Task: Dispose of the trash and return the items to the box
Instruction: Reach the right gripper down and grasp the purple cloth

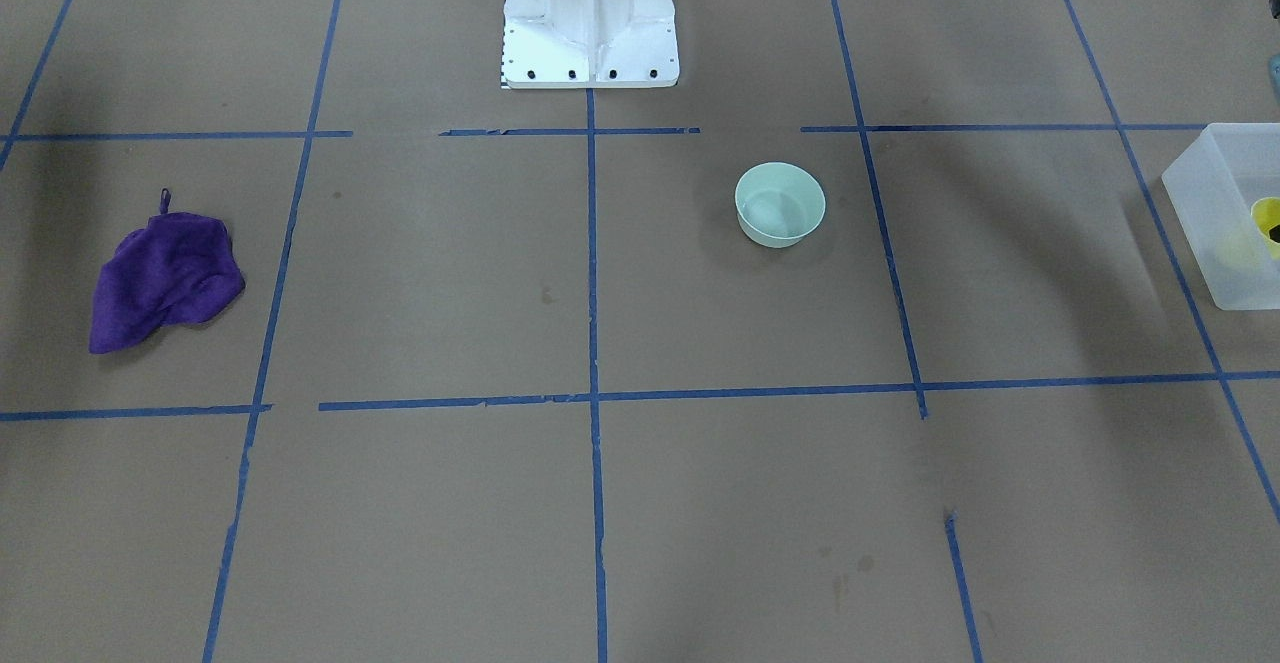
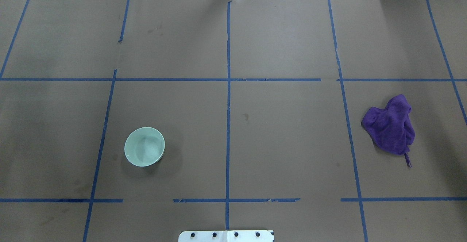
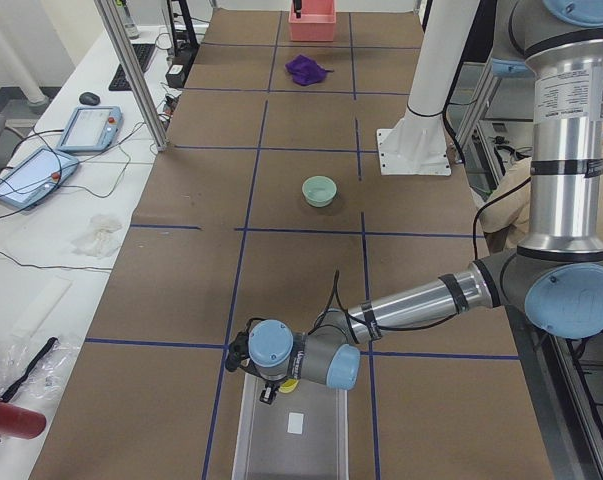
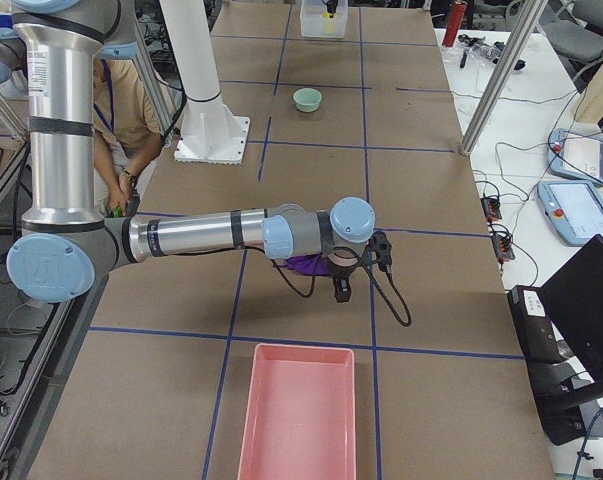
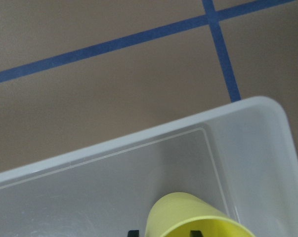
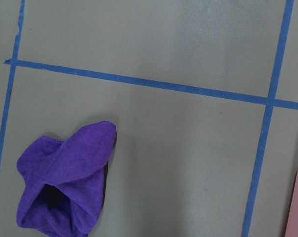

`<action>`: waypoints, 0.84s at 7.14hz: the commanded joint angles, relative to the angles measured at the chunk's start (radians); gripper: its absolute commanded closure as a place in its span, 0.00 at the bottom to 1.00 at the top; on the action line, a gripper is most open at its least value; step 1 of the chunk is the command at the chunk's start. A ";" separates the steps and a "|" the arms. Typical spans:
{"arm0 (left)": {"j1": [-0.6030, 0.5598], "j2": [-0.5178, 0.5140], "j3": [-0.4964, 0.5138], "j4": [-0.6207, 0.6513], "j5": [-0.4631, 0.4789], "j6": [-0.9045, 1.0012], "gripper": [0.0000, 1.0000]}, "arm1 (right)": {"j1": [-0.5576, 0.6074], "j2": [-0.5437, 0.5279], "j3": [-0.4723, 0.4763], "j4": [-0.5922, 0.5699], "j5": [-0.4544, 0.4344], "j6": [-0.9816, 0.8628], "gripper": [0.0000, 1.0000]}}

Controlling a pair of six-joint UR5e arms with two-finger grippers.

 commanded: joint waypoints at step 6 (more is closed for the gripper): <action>-0.001 -0.019 -0.616 0.433 -0.011 -0.333 0.29 | -0.392 -0.061 0.023 0.516 -0.193 0.961 0.00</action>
